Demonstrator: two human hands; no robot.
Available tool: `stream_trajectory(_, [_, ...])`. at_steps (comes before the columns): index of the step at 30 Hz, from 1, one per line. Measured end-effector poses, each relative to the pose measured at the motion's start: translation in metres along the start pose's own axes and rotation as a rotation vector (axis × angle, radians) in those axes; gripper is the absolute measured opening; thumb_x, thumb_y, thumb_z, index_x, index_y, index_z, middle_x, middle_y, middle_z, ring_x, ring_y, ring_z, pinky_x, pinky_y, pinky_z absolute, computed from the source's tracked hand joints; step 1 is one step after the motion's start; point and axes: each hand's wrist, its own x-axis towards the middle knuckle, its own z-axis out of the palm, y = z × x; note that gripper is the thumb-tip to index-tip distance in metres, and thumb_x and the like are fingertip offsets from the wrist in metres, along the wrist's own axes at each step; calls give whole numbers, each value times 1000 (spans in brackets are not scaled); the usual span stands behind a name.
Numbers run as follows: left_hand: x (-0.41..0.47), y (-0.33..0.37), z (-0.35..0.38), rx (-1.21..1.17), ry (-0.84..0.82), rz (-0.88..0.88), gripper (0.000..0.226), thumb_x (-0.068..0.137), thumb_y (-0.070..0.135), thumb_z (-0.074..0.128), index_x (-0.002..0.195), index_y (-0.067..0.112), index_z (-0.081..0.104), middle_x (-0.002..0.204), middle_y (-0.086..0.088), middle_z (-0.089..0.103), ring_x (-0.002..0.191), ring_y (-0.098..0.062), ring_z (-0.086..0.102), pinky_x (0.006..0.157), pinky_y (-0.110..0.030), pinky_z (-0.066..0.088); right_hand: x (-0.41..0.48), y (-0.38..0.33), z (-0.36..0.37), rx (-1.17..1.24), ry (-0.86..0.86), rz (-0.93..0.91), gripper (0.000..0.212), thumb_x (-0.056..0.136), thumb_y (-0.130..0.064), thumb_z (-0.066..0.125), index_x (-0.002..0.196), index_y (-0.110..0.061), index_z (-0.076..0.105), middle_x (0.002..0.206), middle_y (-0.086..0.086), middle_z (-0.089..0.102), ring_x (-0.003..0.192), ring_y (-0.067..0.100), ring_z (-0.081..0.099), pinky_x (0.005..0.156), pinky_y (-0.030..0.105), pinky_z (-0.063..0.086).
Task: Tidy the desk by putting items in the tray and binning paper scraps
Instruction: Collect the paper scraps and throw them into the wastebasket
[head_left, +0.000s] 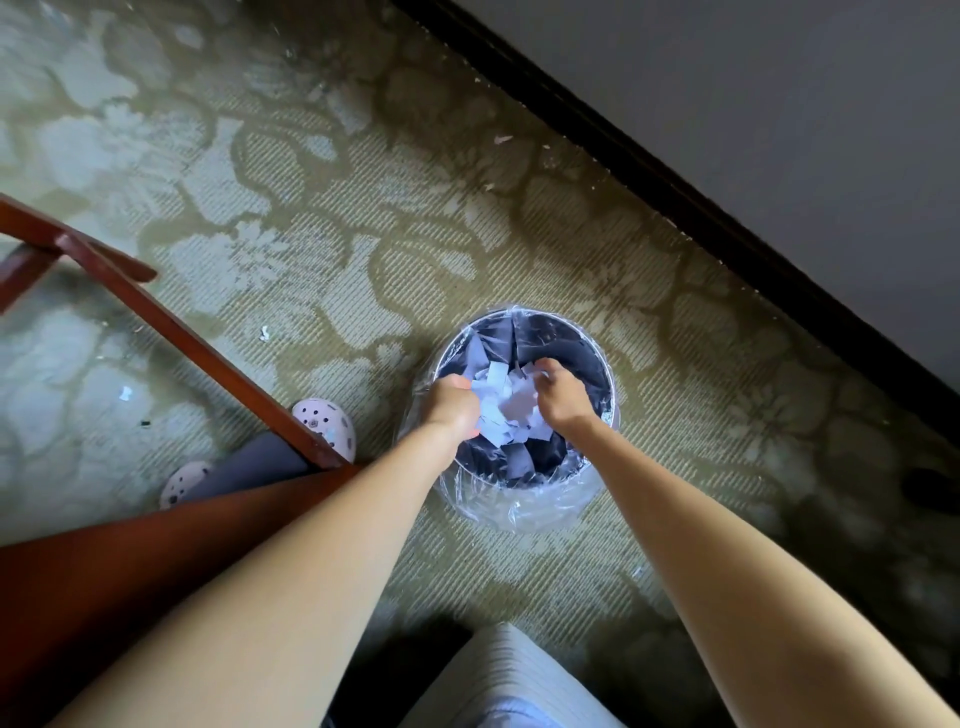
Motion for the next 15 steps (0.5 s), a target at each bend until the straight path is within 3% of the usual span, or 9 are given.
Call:
stream_trajectory(2, [-5,-1,-3,71,1,25,43,96,-3,27,135,4,42,136,-19,47,98,-28,49,89,-38,49,-4,-1,-4,-39,17,7,44,92,6,29,132,-2,45,134,22,50,122,36,48,97,36,40])
stream_trajectory(5, [-16,1,-11,159,23,76,40,93,-5,33,130,1,47,131,-22,52,101,-30,54,85,-40,51,-16,-5,-9,-78,40,-1,45,90,6,30,131,-1,45,134,22,51,123,35,47,98,36,40])
stream_trajectory(7, [-25,4,-17,248,42,114,33,90,-5,36,116,0,56,123,-21,57,105,-31,57,94,-42,50,-25,-9,-12,-120,45,-21,43,89,6,31,128,1,46,131,23,52,120,37,48,97,38,41])
stream_trajectory(9, [-41,9,-25,367,72,173,25,88,-7,38,97,-2,61,110,-21,59,95,-28,56,90,-39,51,-39,-15,-19,-185,56,-57,41,88,5,32,126,2,47,131,24,51,120,38,48,97,40,41])
stream_trajectory(11, [-61,18,-34,481,137,262,28,87,-7,37,104,-7,60,114,-24,61,94,-32,58,75,-34,45,-55,-26,-29,-256,104,-108,39,88,1,35,125,2,49,131,23,50,120,37,48,98,40,41])
stream_trajectory(13, [-85,30,-43,602,216,351,32,90,-2,38,115,-1,58,120,-21,59,103,-35,58,77,-35,44,-74,-40,-41,-332,181,-185,35,89,-3,37,120,1,52,126,24,52,114,38,52,95,41,43])
stream_trajectory(15, [-113,42,-53,662,277,450,31,93,4,38,119,6,56,124,-15,56,99,-30,55,79,-34,42,-98,-58,-55,-414,266,-287,30,89,-5,37,112,2,54,118,23,55,107,38,55,92,40,43])
